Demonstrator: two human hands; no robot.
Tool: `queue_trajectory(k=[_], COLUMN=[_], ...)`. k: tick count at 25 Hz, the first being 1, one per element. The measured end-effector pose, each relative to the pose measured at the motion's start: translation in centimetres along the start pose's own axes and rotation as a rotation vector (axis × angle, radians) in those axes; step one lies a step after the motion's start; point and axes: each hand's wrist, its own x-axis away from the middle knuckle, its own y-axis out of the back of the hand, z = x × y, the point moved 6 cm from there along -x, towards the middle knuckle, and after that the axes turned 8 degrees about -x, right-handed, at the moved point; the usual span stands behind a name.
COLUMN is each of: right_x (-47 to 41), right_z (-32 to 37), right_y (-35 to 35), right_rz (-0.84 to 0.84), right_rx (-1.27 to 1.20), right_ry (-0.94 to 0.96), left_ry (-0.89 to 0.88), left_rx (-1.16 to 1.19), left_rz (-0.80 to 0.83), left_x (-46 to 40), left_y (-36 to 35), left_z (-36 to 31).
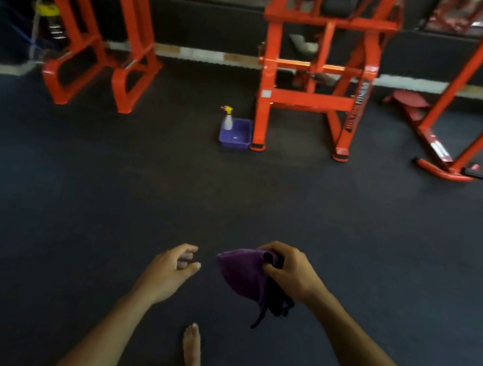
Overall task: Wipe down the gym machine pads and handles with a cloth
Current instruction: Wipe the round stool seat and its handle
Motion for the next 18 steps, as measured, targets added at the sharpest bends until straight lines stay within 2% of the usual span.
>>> queue_trajectory(k=[5, 8, 14, 18], right_x=[-6.1, -7.7, -9.0, -11.9], right_z=[-3.2, -5.1, -11.4, -17.3], right_y=[8.9, 14.8, 26.7, 35.3], right_rz=[-0.163, -0.3, -0.668, -0.813], right_rx=[0.04, 0.067, -0.073, -0.141], right_ry=[-0.13, -0.228, -0.437, -0.478], left_ry=[-0.113, -0.227, -0.474, -0.631], left_rx=[-0.055, -0.135, -0.299, -0.332], left_rz=[0.155, 0.264, 0.403, 0.432], left_x=[-15.1, -22.4, -35.4, -41.1], left_y=[-1.4, -3.3, -8.9, -15.9], left_z=[-5.6, -11.7, -28.2, -39.8])
